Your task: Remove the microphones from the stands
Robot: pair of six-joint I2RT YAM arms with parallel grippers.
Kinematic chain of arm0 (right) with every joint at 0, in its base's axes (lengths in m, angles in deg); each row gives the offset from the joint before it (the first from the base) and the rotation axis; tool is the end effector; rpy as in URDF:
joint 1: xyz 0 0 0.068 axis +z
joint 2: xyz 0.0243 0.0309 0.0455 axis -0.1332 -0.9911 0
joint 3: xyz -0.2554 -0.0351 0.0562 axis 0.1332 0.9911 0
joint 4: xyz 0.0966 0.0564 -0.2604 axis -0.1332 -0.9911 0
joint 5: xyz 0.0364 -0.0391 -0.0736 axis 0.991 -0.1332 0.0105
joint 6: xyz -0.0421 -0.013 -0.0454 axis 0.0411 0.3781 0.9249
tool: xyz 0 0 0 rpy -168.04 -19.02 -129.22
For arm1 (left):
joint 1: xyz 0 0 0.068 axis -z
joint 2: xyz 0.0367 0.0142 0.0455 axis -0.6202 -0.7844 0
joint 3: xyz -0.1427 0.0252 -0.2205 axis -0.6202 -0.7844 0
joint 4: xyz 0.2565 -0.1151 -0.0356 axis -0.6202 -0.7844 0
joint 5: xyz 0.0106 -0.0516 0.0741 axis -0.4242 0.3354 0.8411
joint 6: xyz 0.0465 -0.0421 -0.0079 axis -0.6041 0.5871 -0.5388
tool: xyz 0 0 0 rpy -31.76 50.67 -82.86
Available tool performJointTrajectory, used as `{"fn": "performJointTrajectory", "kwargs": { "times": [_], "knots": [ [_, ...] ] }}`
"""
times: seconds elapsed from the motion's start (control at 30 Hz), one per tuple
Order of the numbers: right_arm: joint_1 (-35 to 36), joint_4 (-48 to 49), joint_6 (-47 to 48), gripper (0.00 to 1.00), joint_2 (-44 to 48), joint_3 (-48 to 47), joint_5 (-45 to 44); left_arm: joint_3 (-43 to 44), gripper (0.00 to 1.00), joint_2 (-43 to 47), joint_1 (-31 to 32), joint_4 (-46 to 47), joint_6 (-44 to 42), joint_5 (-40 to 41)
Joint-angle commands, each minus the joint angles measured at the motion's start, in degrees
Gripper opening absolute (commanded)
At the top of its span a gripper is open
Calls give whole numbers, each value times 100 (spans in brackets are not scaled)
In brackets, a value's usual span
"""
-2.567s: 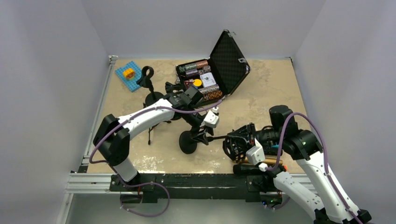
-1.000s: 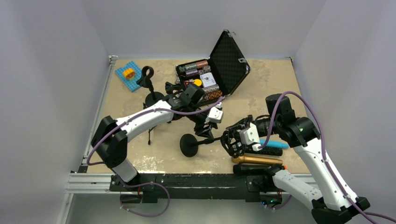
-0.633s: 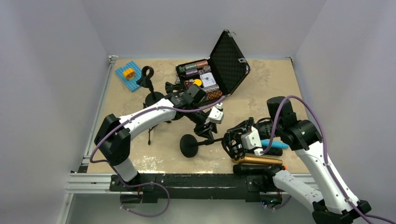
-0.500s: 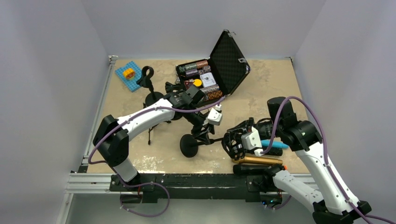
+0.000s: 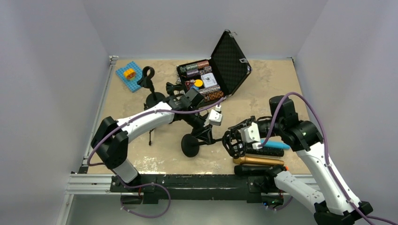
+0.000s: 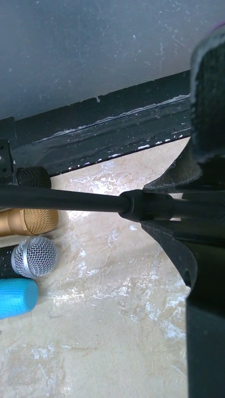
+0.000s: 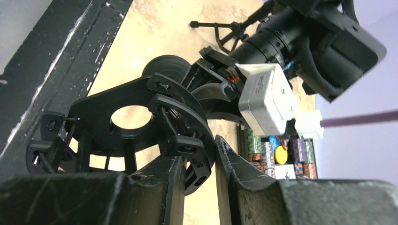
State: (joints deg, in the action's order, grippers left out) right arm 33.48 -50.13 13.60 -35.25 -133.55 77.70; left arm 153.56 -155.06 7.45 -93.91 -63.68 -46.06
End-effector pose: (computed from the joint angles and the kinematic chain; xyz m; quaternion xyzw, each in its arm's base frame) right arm 0.1365 0.1104 0.3607 -0.7411 0.3716 0.2363 0.5068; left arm 0.2256 -0.2859 0.2316 0.6572 0.5897 -0.4331 0.1813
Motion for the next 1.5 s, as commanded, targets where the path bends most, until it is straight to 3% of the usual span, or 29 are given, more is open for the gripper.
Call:
{"fn": "performJointTrajectory", "kwargs": {
  "times": [0.0, 0.23, 0.33, 0.37, 0.47, 0.6, 0.87, 1.47],
  "knots": [
    [-5, 885, -1615, 0, -72, -2, -352, -583, 19, 551, 28, 1155, 819, 104],
    [-77, 2545, -5410, 0, -328, -33, -1905, -1717, 0, 1541, 67, 2833, 2585, 502],
    [-140, 2527, -6056, 0, -527, -216, -2304, -2191, 0, 1892, 94, 3517, 3440, 1135],
    [-139, 2521, -6044, 0, -548, -295, -2387, -2241, 6, 1964, 90, 3529, 3626, 1351],
    [-143, 2381, -5746, 0, -640, -587, -2399, -2169, 35, 2083, 76, 3265, 3830, 1627],
    [-139, 1774, -5174, 0, -851, -1258, -2175, -1646, 52, 2223, -22, 2701, 3836, 1902],
    [-130, 859, -4427, 0, -1276, -2020, -2590, -219, 53, 2605, -227, 1163, 2827, 720],
    [143, -155, -3223, 0, -2853, -3607, -3455, -12, 52, 3750, -244, -449, 1348, 1330]
  ]
}}
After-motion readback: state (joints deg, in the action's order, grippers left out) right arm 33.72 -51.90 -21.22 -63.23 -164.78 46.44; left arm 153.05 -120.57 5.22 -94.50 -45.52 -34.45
